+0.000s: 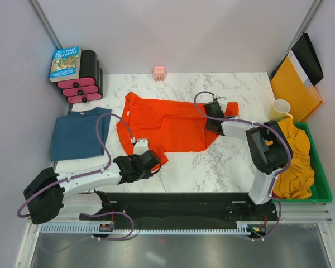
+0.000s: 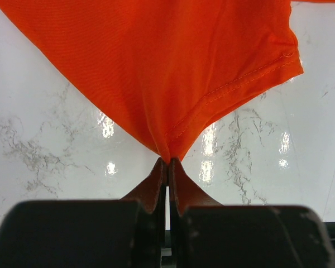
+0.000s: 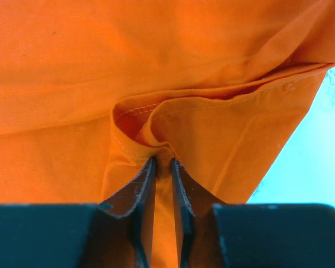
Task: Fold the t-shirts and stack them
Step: Grap the side of the flattened tshirt closest away from the robot with both arms
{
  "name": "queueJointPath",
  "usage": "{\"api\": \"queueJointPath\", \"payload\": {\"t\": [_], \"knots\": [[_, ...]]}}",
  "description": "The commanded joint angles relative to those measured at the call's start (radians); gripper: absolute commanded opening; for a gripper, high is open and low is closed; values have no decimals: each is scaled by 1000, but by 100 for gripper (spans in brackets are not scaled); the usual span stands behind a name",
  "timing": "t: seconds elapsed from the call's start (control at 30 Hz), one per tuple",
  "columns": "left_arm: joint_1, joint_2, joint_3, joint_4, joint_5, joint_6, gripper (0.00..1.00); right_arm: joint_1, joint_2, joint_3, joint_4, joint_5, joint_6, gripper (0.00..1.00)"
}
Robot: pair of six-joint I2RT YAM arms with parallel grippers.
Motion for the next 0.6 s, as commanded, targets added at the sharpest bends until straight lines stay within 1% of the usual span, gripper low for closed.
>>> {"api": "queueJointPath", "payload": {"t": [0.0,0.03,0.1,0.13,0.2,0.3,0.47,0.57], "knots": [[3,3,27,25,-8,16,2,0,17,38,24,18,8,18],[3,3,26,23,-6,14,2,0,17,36,25,19,6,10],[2,5,27,25,-6,13,2,1,13,35,25,19,6,2],[2,5,27,23,-6,14,2,0,0,33,27,22,6,0],[2,5,29,23,-6,16,2,2,-26,18,27,28,11,0],[2,-4,30,23,-11,22,2,8,-123,-14,13,39,26,0],[2,-46,23,11,-31,16,2,34,-353,-86,-90,79,23,0],[3,-67,20,6,-34,11,2,40,-492,-189,-146,85,34,0]]}}
